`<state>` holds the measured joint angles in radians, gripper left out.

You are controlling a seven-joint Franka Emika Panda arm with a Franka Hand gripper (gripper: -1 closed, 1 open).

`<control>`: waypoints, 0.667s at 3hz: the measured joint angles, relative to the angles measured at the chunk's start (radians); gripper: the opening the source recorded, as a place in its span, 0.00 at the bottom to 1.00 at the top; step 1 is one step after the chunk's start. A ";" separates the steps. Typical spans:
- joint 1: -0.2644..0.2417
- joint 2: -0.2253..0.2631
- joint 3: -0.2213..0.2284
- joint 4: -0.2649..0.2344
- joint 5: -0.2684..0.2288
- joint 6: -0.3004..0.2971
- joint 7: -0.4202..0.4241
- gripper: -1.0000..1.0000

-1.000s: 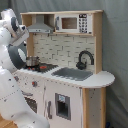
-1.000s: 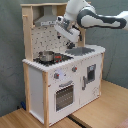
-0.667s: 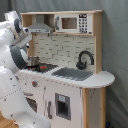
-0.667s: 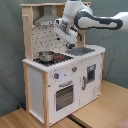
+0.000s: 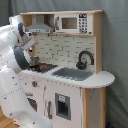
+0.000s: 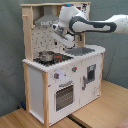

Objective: Play with the kitchen

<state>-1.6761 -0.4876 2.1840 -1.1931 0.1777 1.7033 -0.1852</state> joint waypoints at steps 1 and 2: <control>-0.066 -0.025 0.062 0.036 0.000 -0.001 -0.027 1.00; -0.131 -0.057 0.121 0.088 0.001 -0.002 -0.063 1.00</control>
<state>-1.8075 -0.5448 2.3049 -1.1055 0.1783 1.7008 -0.2481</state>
